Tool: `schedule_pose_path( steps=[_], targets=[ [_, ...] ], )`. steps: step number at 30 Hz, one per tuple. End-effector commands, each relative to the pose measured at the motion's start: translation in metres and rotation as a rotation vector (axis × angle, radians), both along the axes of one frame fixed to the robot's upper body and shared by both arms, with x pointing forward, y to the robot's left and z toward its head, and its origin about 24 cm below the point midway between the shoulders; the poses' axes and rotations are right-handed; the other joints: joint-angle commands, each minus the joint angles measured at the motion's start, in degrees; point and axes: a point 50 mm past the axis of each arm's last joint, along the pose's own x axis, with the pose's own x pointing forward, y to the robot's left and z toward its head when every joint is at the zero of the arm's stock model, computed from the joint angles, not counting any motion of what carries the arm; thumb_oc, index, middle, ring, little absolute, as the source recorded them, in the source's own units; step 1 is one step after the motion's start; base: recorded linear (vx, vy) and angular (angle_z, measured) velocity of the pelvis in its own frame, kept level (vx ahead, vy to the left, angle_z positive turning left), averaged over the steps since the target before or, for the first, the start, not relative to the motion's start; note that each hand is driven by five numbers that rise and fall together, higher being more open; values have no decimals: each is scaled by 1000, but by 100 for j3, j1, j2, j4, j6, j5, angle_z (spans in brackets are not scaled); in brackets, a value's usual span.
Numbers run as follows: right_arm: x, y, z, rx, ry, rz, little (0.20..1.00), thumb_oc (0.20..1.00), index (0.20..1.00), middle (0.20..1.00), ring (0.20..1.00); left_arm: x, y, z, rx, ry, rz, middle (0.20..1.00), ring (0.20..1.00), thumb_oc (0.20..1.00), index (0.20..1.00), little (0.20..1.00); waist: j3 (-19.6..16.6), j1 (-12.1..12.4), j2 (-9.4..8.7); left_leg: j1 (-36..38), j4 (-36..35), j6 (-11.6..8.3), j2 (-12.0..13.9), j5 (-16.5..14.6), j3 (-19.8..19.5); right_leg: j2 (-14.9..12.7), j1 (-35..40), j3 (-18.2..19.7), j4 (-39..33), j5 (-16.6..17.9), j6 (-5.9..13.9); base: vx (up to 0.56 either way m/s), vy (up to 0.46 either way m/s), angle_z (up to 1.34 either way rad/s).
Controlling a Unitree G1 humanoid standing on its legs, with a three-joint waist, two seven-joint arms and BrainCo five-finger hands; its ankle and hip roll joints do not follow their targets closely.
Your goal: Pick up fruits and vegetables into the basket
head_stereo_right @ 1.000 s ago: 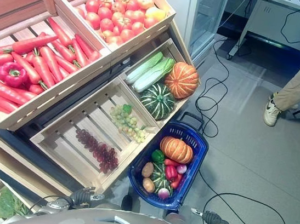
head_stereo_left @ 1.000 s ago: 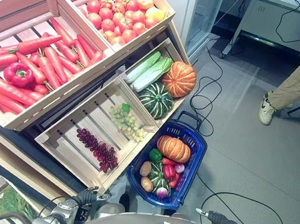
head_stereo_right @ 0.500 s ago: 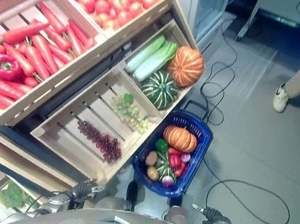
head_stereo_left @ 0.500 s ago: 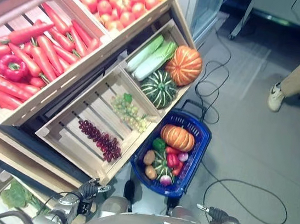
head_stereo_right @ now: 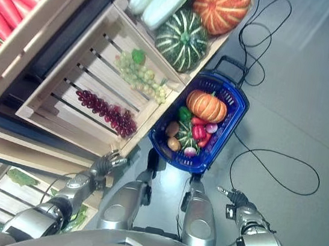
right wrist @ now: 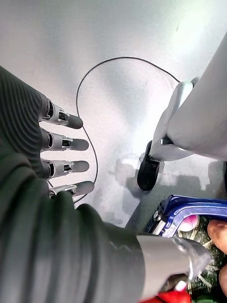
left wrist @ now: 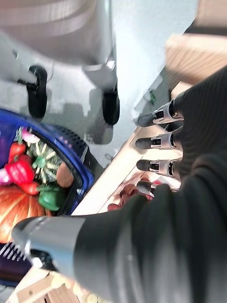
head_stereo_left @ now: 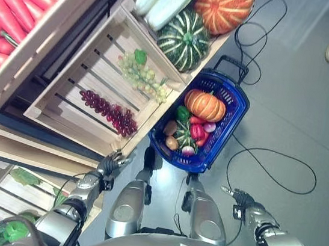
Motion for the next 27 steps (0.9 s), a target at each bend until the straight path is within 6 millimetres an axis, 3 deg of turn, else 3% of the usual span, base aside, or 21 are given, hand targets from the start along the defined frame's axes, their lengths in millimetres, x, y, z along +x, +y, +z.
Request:
schedule_pose_path(
  steps=[1,3,7,8,15,20,26,27],
  targets=[
    [9,-7,7,-20,-30,-26,1000,1000,1000,1000,1000,28,2,28,-26,-181,-4,1000,1000,1000,1000,1000,178,58,-210,-201,4,-167,195,-93,-153,-496,-368,262,458,132,447,-100,-22,5],
    [20,-7,14,-18,-71,-37,1000,1000,1000,1000,1000,48,-4,55,-50,-319,-28,1000,1000,1000,1000,1000,361,94,-237,-347,173,-150,168,-110,-161,-505,-526,245,637,99,426,-128,-32,6],
    [27,-7,18,-9,-110,-52,1000,1000,1000,1000,1000,69,-11,89,-55,-481,-61,1000,1000,1000,1000,1000,510,103,-251,-637,567,-119,124,-234,-205,-529,-754,258,898,53,419,-102,-43,2],
    [32,-6,21,-5,-126,-56,1000,1000,1000,1000,1000,79,-14,108,-36,-560,-79,1000,1000,1000,1000,1000,589,103,-253,-818,753,-113,120,-267,-230,-551,-885,253,1021,38,427,-112,-50,2],
    [46,-6,31,-3,-165,-63,1000,1000,1000,1000,1000,101,-20,171,145,-816,-115,1000,1000,1000,1000,1000,590,58,-227,-1493,1262,-66,56,-341,-245,-596,-1518,303,1432,5,442,-80,-11,6],
    [51,-13,37,-8,-188,-78,1000,1000,1000,1000,1000,113,-10,229,542,-1046,-32,1000,1000,1000,1000,1000,590,16,-189,-2023,1834,9,-58,-477,-256,-635,-2029,343,1886,-98,410,-43,7,4],
    [50,-15,37,-8,-198,-73,1000,1000,1000,1000,1000,119,10,262,1006,-1171,52,1000,1000,1000,1000,1000,590,-26,-222,-2357,2209,20,-39,-567,-221,-616,-2346,385,2216,-214,364,-1,6,6],
    [48,-15,37,-10,-196,-67,1000,1000,1000,1000,1000,122,19,273,1203,-1188,57,1000,1000,1000,1000,1000,590,-47,-238,-2423,2319,24,-12,-628,-196,-597,-2412,394,2322,-283,348,0,0,0]
  ],
)
